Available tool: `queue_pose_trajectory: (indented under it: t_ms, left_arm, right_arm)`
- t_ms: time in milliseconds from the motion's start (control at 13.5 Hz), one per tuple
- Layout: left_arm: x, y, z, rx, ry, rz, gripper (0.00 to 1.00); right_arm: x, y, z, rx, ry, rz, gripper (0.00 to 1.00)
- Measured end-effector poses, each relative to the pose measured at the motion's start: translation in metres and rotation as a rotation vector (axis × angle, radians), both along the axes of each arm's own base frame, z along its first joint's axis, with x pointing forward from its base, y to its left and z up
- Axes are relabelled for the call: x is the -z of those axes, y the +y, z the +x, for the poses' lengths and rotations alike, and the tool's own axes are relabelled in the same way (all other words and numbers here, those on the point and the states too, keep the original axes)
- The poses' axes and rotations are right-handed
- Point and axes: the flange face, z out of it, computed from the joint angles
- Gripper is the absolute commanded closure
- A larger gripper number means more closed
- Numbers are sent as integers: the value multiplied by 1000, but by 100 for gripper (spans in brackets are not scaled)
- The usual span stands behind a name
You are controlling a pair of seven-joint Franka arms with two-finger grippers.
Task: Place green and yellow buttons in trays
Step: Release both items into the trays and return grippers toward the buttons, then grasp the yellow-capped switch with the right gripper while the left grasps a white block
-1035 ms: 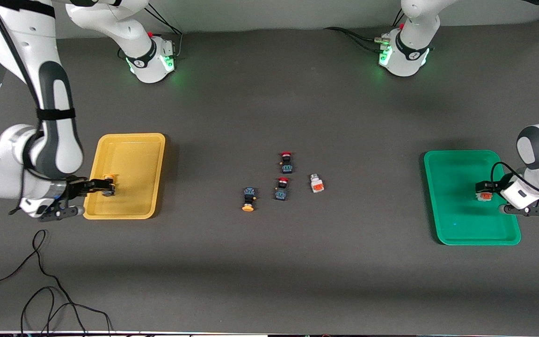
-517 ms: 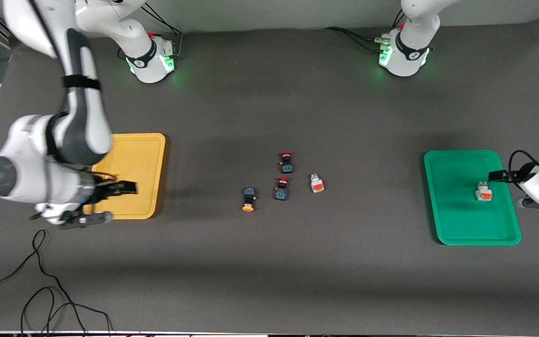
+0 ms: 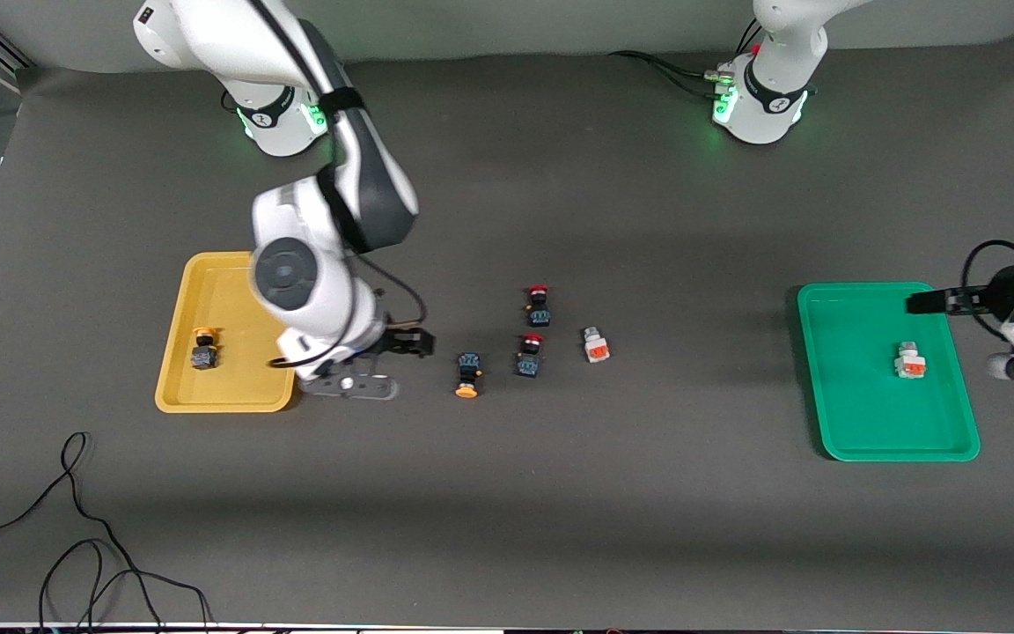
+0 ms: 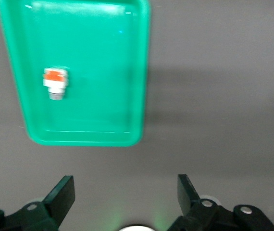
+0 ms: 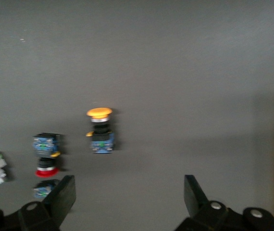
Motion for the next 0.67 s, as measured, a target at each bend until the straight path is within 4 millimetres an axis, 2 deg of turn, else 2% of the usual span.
queue_pose_trajectory:
  t_ms: [148,370,517,665]
  left_arm:
    - [0,-68,2,-71,14,3,3]
    - [6,-179,0,-153,-11,12,3]
    - [23,-234,-2,-194,-31,14,3]
    - [51,-280,-4,-236,-34,14,3]
  right_arm:
    - [18,25,-3,47,-26,14,0]
    - [70,44,-3,69,-60,-1,0]
    - [107,47,-3,66,-75,-25,0]
    - [140,47,-2,62,-96,-45,2]
